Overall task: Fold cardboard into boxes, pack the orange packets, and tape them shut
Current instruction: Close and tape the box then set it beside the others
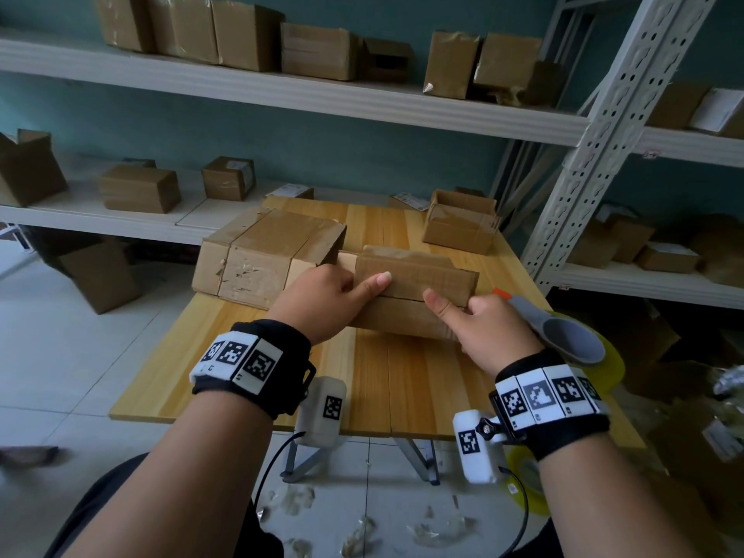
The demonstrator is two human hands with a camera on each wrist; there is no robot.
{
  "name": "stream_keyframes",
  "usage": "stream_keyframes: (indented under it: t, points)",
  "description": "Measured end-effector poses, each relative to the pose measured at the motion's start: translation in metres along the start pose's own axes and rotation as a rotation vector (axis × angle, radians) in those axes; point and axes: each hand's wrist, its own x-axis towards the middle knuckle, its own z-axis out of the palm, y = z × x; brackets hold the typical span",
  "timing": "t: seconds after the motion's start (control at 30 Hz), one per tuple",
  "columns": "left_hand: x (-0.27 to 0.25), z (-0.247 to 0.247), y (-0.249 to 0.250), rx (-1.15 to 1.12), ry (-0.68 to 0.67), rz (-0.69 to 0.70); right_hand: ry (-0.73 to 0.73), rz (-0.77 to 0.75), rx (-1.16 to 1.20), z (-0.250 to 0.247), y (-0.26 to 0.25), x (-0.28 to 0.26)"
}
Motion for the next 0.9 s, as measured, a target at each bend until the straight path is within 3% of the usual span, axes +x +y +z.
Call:
stream_keyframes:
  t: [0.1,0.27,0.53,0.67,0.83,0.9]
  points:
    - [0.0,0.0,-0.002,-0.05,0.07,0.025,0.035,-0.05,0.054,-0.001,-0.001,-0.001]
    - [-0.001,-0.003,0.004,-0.088,0.301,0.115,0.081,-0.114,0.129,0.0,-0.005,-0.001]
    - [-0.003,-0.016,0.018,-0.328,0.613,0.164,0.274,-0.314,0.371,0.005,-0.008,0.005]
    - [-0.001,-0.021,0.023,-0.521,0.602,0.058,0.448,-0.419,0.5,0.014,-0.014,0.005]
    - [-0.008,-0.022,0.04,-0.659,0.424,0.205,0.554,-0.469,0.736,0.017,-0.029,-0.006]
    - [-0.012,-0.018,0.045,-0.764,0.367,0.192,0.572,-0.479,0.757,0.017,-0.03,-0.006]
